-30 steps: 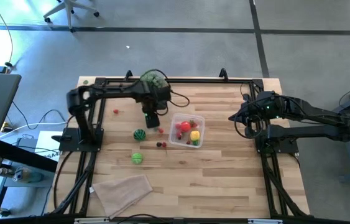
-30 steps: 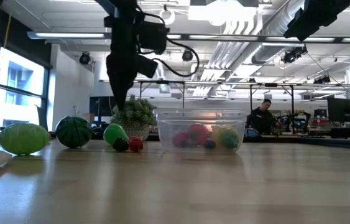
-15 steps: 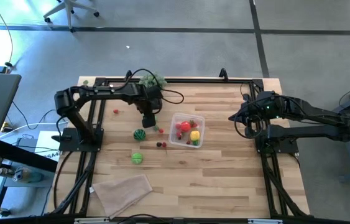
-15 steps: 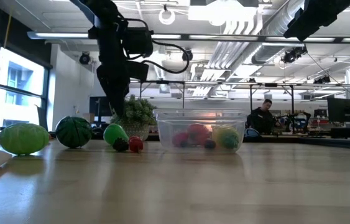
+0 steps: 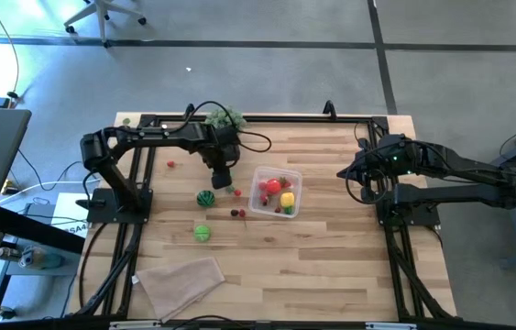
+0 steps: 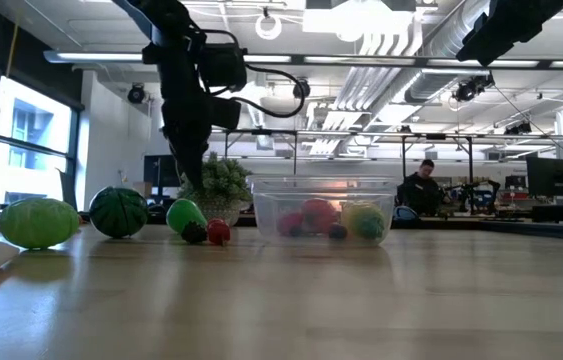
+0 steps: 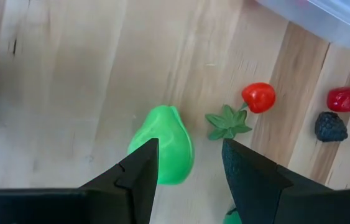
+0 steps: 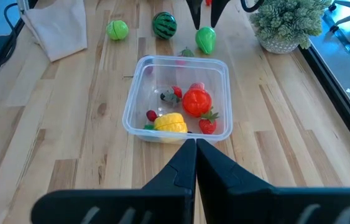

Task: Pick and placing Produce into tupperware
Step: Put the green pear into the transparent bin

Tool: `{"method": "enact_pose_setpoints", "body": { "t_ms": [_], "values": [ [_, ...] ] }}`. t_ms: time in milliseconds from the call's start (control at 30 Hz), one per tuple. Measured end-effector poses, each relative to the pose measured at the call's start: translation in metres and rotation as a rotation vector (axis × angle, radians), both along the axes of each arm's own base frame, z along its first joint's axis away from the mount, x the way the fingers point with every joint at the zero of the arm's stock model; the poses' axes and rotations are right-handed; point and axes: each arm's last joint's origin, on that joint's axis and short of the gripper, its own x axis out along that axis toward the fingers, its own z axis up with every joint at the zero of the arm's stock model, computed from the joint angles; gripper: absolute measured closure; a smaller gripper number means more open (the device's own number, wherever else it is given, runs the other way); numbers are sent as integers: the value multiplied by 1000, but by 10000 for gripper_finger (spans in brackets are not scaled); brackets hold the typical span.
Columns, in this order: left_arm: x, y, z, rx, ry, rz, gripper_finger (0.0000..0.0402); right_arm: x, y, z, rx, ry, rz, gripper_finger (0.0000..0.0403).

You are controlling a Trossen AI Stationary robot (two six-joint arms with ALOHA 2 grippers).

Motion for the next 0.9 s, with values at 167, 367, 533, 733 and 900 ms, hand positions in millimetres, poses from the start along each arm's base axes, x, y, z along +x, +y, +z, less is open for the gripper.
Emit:
{"method": "enact_pose_setpoints", "body": {
  "t_ms": [167,367,533,733,900],
  "values": [
    [1,0,0,2,-4,1,236,0,0,0,0,0,0,401],
    [0,0,0,-11,-5,-5,236,0,0,0,0,0,0,401],
    [-1,-1,-2,-8,7,4,214,0,0,0,0,0,-1,401],
    [-6,-1,-9,25,56,12,149,0,0,0,0,0,0,401],
    [-9,-1,-16,48,64,-43,121,0,0,0,0,0,0,401]
  ]
}}
